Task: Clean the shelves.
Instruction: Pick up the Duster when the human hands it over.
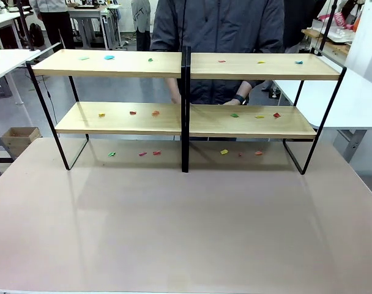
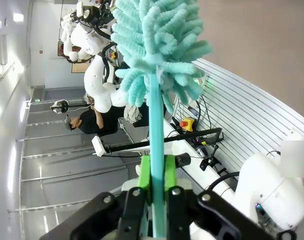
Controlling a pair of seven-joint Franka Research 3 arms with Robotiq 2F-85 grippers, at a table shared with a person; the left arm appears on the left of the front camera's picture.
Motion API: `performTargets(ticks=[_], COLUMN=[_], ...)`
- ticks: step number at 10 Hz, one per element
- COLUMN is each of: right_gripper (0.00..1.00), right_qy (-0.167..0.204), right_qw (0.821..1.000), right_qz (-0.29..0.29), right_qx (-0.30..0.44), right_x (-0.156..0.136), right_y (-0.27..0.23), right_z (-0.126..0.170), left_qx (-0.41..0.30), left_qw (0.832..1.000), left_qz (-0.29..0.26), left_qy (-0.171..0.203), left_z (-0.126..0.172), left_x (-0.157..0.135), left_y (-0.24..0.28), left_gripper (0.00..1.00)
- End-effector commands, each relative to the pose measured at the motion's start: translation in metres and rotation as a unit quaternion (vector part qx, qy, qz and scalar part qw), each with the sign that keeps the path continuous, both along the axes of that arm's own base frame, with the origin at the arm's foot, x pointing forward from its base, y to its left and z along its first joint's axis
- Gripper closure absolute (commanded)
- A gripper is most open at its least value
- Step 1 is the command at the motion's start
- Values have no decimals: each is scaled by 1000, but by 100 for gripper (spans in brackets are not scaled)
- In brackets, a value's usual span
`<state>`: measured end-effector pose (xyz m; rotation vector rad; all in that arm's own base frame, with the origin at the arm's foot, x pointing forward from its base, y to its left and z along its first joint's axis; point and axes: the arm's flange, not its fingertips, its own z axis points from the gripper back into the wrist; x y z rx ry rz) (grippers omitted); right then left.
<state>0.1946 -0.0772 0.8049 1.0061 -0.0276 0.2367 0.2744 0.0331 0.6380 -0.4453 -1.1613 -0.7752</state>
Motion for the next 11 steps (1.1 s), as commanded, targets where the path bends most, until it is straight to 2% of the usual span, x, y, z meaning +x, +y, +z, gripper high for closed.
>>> performTargets(ticks=[1, 4, 6, 8, 9, 11], right_gripper=[88, 88, 88, 88, 88, 88], right_qy=[97, 124, 109, 93, 127, 127], right_qw=[981, 976, 977, 981, 976, 976], right_qz=[140, 134, 154, 147, 141, 141], right_qx=[-93, -114, -96, -86, -103, -103], right_x=[62, 67, 63, 64, 68, 68], right_y=[30, 41, 36, 31, 43, 43], right_z=[-159, -186, -189, -196, -200, -200], left_qx=[-1, -1, -1, -1, -1, -1], left_qw=[1000, 1000, 1000, 1000, 1000, 1000], left_qz=[-5, -5, -5, -5, -5, -5], left_qy=[-1, -1, -1, -1, -1, -1], left_z=[-2, -2, -2, -2, -2, -2], left_x=[1, 1, 1, 1, 1, 1], left_y=[0, 0, 0, 0, 0, 0], left_gripper=[0, 0, 0, 0, 0, 0])
